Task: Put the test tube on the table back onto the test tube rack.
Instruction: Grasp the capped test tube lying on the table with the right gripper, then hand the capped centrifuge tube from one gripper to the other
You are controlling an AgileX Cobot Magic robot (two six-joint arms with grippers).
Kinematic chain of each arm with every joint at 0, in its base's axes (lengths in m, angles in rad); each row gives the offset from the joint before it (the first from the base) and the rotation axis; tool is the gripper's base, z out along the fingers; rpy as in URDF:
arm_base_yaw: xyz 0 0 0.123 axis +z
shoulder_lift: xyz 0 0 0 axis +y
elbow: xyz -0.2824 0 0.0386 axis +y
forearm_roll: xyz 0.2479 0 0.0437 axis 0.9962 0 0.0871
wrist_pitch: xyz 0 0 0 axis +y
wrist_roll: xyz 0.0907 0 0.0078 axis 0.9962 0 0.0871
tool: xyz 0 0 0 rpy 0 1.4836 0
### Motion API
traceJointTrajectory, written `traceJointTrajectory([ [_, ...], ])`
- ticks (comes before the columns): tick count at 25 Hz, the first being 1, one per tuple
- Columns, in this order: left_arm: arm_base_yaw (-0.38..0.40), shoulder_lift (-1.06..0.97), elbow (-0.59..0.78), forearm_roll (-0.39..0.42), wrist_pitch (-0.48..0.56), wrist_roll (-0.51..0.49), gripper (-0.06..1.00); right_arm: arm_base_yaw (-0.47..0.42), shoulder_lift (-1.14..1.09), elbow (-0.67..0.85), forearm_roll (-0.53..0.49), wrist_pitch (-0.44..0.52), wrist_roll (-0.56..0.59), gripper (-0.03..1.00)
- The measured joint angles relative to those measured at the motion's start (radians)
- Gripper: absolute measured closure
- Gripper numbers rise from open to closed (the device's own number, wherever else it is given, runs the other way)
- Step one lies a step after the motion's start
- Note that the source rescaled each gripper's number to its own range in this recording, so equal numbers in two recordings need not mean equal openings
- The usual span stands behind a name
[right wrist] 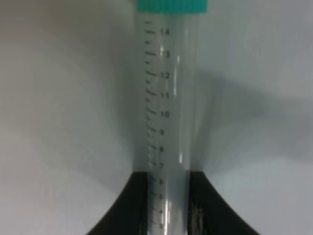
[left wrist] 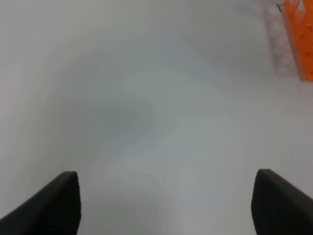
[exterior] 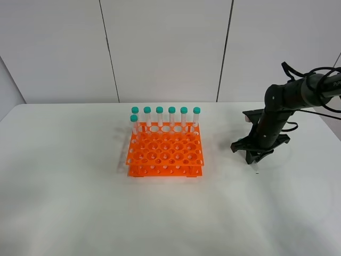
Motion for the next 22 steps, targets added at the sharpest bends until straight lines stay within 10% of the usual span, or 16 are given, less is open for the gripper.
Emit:
traceJointTrajectory([
  [22,0.0,0.0,0.0,0.0,0.0,0.0,-0.06,0.139,-0.732,0.254,0.082,0.121,-0.173,0.93],
])
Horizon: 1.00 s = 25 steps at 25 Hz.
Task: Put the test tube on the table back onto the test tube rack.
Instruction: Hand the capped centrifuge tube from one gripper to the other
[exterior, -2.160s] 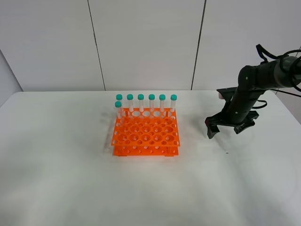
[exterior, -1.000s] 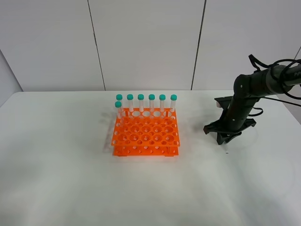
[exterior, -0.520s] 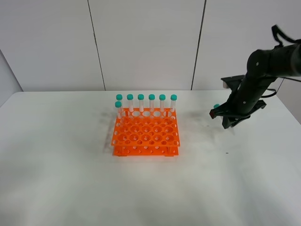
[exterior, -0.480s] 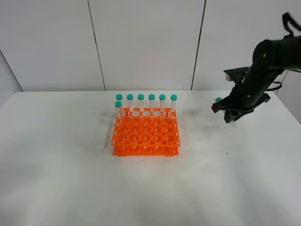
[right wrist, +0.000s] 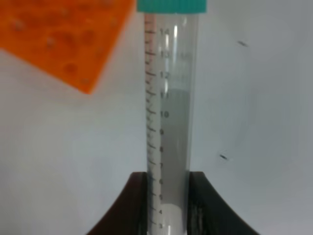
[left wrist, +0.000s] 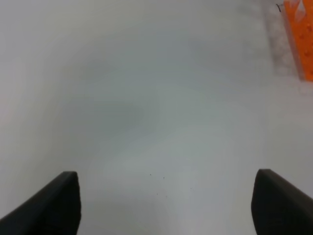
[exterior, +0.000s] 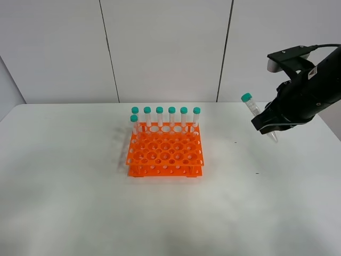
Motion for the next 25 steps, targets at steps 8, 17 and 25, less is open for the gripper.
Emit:
traceJointTrajectory([
  [8,0.0,0.0,0.0,0.0,0.0,0.0,-0.06,0.093,-0.018,0.011,0.408,-0.068,-0.473,0.93],
  [17,0.0,0.0,0.0,0.0,0.0,0.0,-0.06,0.127,0.109,0.079,0.645,-0.105,-0.757,0.93],
  [25,0.0,0.13,-0.135,-0.023,-0.105,0.0,-0.06,0.207,0.11,0.079,0.741,-0.163,-0.854,0.93],
])
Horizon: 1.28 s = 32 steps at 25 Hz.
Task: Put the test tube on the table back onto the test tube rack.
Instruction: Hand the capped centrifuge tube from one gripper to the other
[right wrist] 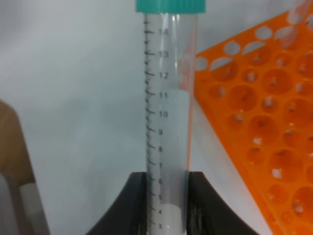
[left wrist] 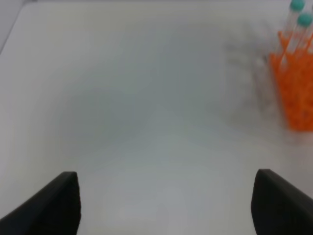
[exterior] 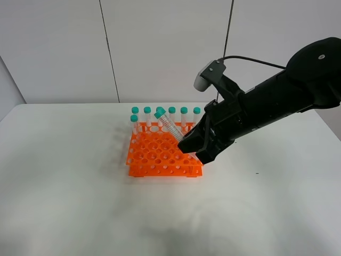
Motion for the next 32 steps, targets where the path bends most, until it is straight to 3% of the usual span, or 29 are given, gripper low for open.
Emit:
traceJointTrajectory([
  [7,0.0,0.414,-0.207,-0.062,-0.146,0.0,-0.06,0.0,0.001,0.0,0.027,-0.014,-0.001,0.93],
  [11,0.0,0.647,-0.24,-0.178,-0.272,0.021,-0.06,0.0,0.001,0.0,0.038,-0.016,-0.001,0.93],
  [14,0.0,0.795,-0.24,-0.337,-0.346,0.116,-0.06,0.0,0.001,0.0,0.039,-0.016,-0.001,0.93],
  [18,-0.011,0.944,-0.24,-0.649,-0.389,0.341,-0.06,0.0,0.001,0.0,0.039,-0.016,-0.001,0.93],
  [23,-0.127,1.071,-0.24,-1.033,-0.419,0.636,-0.06,0.0,0.001,0.0,0.042,-0.016,-0.001,0.93],
  [26,-0.216,1.136,-0.241,-1.159,-0.452,0.708,-0.06,0.0,0.001,0.0,0.042,-0.016,-0.001,0.93],
  [32,-0.328,1.228,-0.241,-1.324,-0.513,0.779,-0.06,0.0,0.001,0.0,0.043,-0.016,-0.001,0.93],
])
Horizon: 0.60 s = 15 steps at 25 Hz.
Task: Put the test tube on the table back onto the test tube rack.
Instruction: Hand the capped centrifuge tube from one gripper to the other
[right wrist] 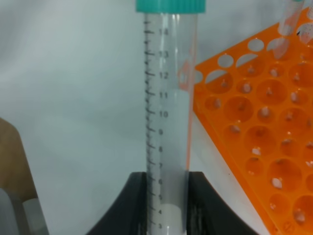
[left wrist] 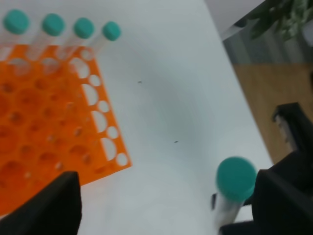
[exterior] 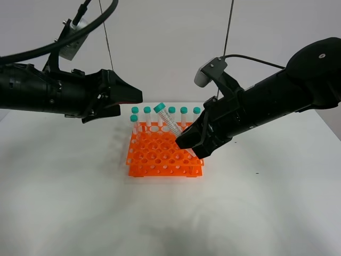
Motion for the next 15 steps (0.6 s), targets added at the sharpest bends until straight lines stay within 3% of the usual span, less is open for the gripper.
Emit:
traceJointTrajectory([
  [7,-0.067,0.067,0.0,-0.229,-0.017,0.158,-0.06,0.0,0.0,0.0,0.0,0.0,0.0,0.93],
  [15,-0.074,0.13,0.0,-0.434,0.055,0.304,-0.06,0.0,0.0,0.0,0.0,0.0,0.0,0.93],
])
